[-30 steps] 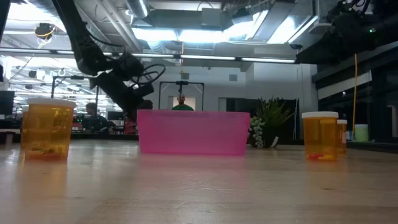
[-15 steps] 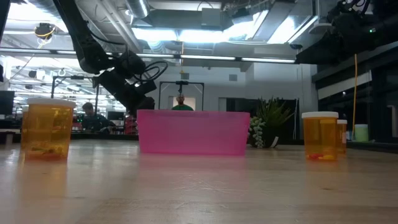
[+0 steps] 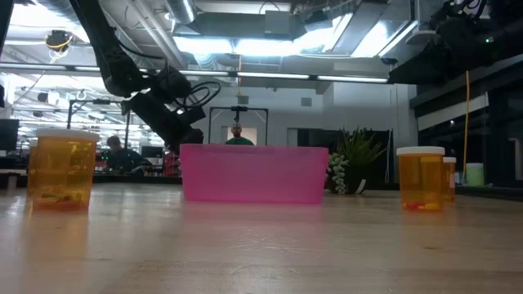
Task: Pick and place pill bottles into a basket
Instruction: Put the orange pill bottle into the red bin
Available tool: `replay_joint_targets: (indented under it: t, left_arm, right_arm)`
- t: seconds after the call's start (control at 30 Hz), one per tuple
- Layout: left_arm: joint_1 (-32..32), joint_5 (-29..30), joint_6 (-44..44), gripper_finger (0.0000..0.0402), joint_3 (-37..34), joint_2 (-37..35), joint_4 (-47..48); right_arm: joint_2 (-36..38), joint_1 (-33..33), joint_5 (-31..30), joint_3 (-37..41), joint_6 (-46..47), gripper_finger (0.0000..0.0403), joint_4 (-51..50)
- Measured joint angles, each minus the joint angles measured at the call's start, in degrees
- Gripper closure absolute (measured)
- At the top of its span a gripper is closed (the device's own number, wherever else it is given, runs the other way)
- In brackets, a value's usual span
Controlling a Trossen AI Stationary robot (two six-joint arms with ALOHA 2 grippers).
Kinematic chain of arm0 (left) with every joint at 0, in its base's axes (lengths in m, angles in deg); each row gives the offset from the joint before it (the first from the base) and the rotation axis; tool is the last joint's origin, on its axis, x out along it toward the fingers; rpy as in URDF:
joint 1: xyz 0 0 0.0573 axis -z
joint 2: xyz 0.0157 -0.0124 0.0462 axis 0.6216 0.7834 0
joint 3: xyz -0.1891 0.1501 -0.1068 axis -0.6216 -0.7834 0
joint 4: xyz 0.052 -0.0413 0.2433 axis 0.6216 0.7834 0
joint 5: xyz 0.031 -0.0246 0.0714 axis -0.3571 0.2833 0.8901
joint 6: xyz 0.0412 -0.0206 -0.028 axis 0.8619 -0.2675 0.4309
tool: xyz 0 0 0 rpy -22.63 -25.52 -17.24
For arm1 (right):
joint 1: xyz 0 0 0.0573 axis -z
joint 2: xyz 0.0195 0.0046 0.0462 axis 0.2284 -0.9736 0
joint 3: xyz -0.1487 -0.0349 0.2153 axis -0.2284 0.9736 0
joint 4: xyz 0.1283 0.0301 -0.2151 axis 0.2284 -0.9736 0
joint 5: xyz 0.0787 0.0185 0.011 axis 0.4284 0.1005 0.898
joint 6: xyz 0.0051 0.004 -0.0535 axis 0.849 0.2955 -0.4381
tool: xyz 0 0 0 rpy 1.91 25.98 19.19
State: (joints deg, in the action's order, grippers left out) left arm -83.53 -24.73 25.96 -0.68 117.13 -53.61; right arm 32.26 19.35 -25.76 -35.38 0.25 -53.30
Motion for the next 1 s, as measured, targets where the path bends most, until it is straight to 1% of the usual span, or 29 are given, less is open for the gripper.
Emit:
replay_joint_targets:
  t: [0.23, 0.4, 0.63, 0.73, 0.8, 1.0]
  left_arm:
    - [0.0, 0.0, 0.0, 0.0109, 0.0, 0.0, -1.14]
    - [0.0, -1.32, -0.07, 0.0109, 0.0, -0.02, -1.64]
    - [0.0, -1.29, -0.04, 0.0109, 0.0, 2.77, -4.17]
    - [0.0, -0.35, -0.04, 0.0109, 0.0, 3.43, -4.48]
    - [0.0, 0.41, -0.02, 0.0109, 0.0, 3.43, -4.52]
    - [0.0, 0.19, -0.02, 0.0109, 0.0, 2.12, -4.53]
  right_arm:
    - [0.0, 0.0, 0.0, 0.0, -0.04, 0.0242, -0.01]
    - [0.0, 0.0, 0.0, 0.0, -0.69, 0.0242, 0.0]
    - [0.0, -0.02, 0.0, 0.0, -1.52, 0.0242, 0.0]
    - [0.0, 0.0, 0.0, 0.0, -1.53, 0.0242, 0.0]
    - [0.0, -0.01, 0.0, 0.0, -1.55, 0.0242, 0.0]
    - [0.0, -0.02, 0.0, 0.0, -1.55, 0.0242, 0.0]
